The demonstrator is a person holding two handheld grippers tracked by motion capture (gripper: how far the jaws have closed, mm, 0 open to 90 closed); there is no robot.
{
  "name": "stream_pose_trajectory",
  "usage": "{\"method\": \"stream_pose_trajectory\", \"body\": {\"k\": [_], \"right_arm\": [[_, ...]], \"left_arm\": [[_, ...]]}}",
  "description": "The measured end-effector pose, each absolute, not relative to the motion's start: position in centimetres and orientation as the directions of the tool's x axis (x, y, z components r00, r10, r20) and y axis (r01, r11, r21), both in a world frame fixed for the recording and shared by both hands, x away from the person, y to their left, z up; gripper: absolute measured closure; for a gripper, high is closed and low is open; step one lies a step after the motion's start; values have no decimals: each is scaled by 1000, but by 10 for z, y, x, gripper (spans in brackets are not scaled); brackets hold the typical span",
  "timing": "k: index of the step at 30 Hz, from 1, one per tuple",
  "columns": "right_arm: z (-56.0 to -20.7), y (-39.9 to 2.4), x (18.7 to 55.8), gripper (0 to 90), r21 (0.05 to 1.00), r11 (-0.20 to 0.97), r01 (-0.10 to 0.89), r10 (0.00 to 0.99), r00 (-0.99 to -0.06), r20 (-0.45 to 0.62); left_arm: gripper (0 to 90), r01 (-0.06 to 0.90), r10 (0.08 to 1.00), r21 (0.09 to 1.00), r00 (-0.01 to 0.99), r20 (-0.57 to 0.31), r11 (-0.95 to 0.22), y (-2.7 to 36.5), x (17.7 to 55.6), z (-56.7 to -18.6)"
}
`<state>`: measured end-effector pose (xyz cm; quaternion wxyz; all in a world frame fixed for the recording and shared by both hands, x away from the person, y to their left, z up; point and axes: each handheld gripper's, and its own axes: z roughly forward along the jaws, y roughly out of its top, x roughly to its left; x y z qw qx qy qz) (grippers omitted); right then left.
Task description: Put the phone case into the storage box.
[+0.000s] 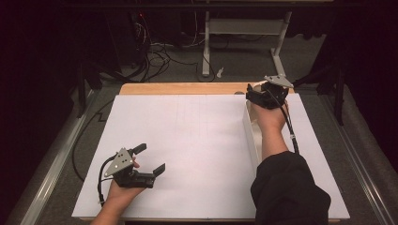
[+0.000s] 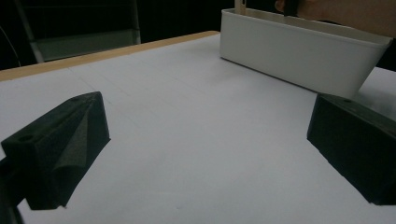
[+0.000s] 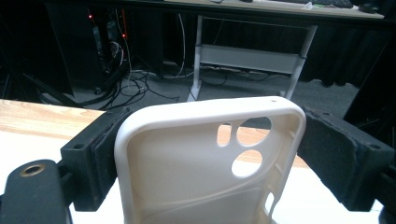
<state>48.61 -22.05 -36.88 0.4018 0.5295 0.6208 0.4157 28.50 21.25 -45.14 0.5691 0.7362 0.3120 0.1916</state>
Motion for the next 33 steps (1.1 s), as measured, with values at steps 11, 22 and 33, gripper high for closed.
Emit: {"method": "stream_pose_trajectory", "body": {"k": [11,22,33], "right_arm": [[-375,-220,489,127,938,77,338,993,-106,-44],[-380,-219,488,125,937,69,343,995,-95,-38],[-378,-225,485,119,936,45,349,996,-90,-14]], "left_arm": [[2,241,677,958,732,-73,-158,213,284,-451],[2,244,678,957,731,-77,-156,214,285,-452],[2,242,675,957,734,-73,-160,212,284,-452]]}}
